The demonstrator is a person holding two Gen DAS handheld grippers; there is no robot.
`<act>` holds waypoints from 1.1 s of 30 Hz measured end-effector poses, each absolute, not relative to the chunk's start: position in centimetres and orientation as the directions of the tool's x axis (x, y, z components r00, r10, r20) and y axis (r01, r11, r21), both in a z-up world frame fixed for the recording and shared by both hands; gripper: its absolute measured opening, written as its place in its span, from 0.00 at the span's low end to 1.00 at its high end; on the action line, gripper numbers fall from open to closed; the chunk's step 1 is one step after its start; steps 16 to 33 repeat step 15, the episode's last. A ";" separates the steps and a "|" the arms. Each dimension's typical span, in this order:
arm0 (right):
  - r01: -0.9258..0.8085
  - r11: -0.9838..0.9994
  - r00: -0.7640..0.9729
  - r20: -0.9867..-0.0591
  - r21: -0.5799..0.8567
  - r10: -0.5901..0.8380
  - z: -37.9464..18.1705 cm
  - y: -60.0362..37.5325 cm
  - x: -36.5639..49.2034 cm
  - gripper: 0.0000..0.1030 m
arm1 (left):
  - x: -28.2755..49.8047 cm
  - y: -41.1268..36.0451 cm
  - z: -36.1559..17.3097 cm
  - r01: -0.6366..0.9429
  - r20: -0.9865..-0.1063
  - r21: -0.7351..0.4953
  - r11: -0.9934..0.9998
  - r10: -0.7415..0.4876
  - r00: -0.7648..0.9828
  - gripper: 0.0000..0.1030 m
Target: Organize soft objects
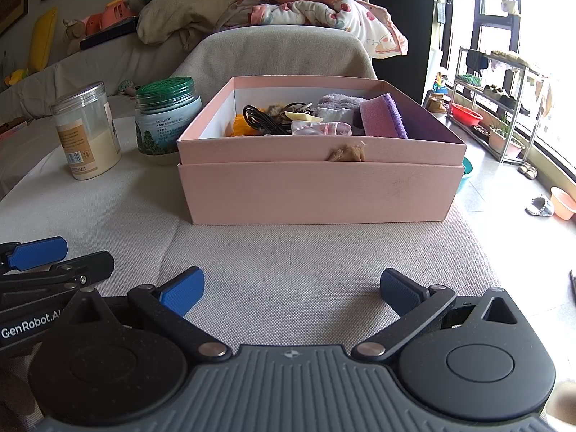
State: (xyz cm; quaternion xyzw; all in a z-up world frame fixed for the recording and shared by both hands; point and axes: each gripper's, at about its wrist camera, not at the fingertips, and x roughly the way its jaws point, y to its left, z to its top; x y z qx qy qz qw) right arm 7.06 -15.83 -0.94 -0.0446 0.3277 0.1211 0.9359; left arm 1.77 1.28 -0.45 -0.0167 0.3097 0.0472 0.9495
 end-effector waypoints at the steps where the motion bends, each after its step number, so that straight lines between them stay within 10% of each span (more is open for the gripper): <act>1: -0.256 0.967 0.756 -0.624 -0.003 0.198 -0.9 -15.9 7.1 1.00 | 1.8 1.4 -0.5 -0.100 -0.590 -0.004 0.995 0.079 0.804 0.56; 33: -0.256 0.967 0.756 -0.624 -0.004 0.198 -0.9 -15.8 7.0 1.00 | 1.8 1.5 -0.5 -0.100 -0.590 -0.003 0.995 0.079 0.803 0.56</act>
